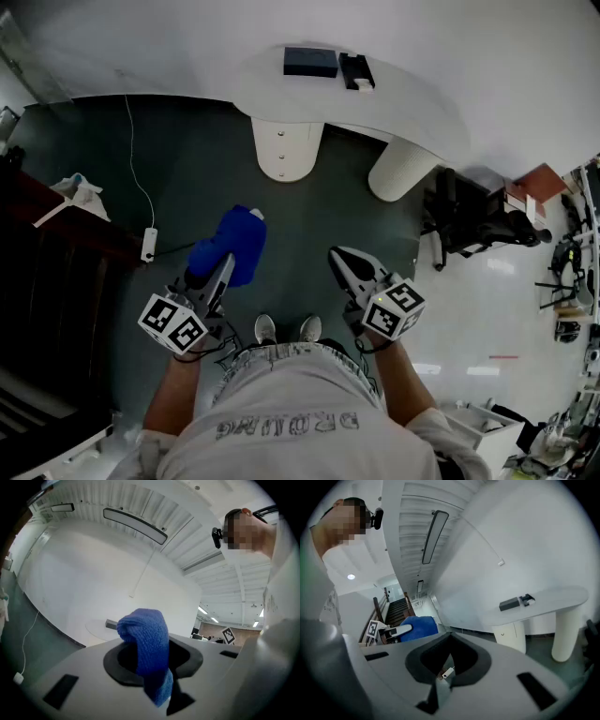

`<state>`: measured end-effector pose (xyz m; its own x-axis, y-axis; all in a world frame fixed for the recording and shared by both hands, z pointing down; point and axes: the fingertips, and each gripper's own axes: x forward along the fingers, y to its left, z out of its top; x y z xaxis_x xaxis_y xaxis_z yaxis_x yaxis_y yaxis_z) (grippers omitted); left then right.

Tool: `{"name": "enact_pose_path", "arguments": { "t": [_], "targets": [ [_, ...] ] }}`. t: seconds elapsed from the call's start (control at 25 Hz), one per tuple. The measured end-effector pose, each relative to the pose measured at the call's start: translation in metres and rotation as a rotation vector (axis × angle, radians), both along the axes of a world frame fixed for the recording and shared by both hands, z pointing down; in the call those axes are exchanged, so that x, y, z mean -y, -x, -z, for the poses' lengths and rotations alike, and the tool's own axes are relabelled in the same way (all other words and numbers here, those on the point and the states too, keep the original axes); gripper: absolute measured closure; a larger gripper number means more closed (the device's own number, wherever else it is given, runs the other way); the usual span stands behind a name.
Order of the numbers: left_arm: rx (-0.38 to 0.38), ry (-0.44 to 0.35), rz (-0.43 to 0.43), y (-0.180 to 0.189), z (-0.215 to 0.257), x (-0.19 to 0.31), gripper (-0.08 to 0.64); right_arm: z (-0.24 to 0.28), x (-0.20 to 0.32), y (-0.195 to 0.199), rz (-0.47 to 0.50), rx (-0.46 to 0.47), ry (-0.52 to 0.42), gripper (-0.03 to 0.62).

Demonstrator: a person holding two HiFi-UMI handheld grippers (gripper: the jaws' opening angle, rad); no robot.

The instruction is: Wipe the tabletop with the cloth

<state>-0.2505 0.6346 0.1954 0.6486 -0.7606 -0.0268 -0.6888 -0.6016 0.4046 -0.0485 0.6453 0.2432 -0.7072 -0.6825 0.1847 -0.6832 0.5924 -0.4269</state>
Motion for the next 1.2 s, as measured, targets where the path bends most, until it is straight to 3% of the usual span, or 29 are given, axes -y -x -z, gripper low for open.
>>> {"name": "enact_pose_path", "arguments": {
  "t": [0.56, 1.2],
  "targets": [
    [0.010, 0.007, 0.004, -0.021, -0.004, -0.014, 0.434, -0.005, -0.008, -0.017, -0.015, 0.002, 0.021, 0.584],
    [0.011, 0.012, 0.064, -0.073, -0.014, -0.040, 0.434, -0.016, -0.022, -0.067, 0.059, 0.016, 0.025, 0.584]
  ]
}}
